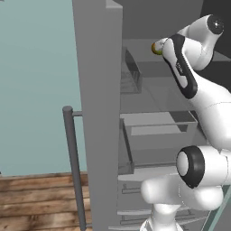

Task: Retrieve the mango and peach from the fridge and place them into the bowl on the dining table.

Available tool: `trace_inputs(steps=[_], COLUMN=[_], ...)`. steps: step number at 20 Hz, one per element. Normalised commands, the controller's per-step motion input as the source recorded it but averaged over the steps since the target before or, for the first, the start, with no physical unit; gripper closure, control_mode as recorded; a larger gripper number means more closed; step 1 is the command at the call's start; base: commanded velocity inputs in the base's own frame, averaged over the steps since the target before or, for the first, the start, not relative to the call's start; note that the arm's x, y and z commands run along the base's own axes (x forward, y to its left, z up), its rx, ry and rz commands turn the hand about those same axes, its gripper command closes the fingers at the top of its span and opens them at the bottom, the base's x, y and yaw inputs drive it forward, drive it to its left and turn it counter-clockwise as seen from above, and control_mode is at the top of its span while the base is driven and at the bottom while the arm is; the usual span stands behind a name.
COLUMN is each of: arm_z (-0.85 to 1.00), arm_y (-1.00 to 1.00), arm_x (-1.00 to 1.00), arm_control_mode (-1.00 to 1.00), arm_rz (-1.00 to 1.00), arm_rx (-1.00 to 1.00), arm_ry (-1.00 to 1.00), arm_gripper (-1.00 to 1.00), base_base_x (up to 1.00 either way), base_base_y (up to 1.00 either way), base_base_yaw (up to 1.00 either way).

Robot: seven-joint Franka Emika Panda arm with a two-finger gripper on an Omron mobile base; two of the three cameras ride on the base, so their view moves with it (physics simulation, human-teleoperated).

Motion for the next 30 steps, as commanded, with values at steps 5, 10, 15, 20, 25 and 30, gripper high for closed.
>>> trace_inputs(steps=[5,10,15,20,25,30], arm_z=[0.00,-0.02,-0.13,-0.22,-0.06,0.00], arm_y=[-0.15,-0.14,0.00,0.00,0.00,0.00], arm_x=[0.28,0.28,0.23,0.32,0.24,0.25], arm_control_mode=[-1.00,-1.00,-1.00,-1.00,-1.00,-1.00], arm_rz=[0.00,0.00,0.00,0.00,0.00,0.00], arm_rx=[0.00,0.00,0.00,0.00,0.00,0.00], arm_ry=[0.00,0.01,0.01,0.01,0.02,0.03], arm_gripper=[-1.00,-1.00,-1.00,-1.00,-1.00,-1.00], base_base_x=[0.00,0.00,0.00,0.00,0.00,0.00], base_base_y=[0.00,0.00,0.00,0.00,0.00,0.00], base_base_yaw=[0.00,0.00,0.00,0.00,0.00,0.00])
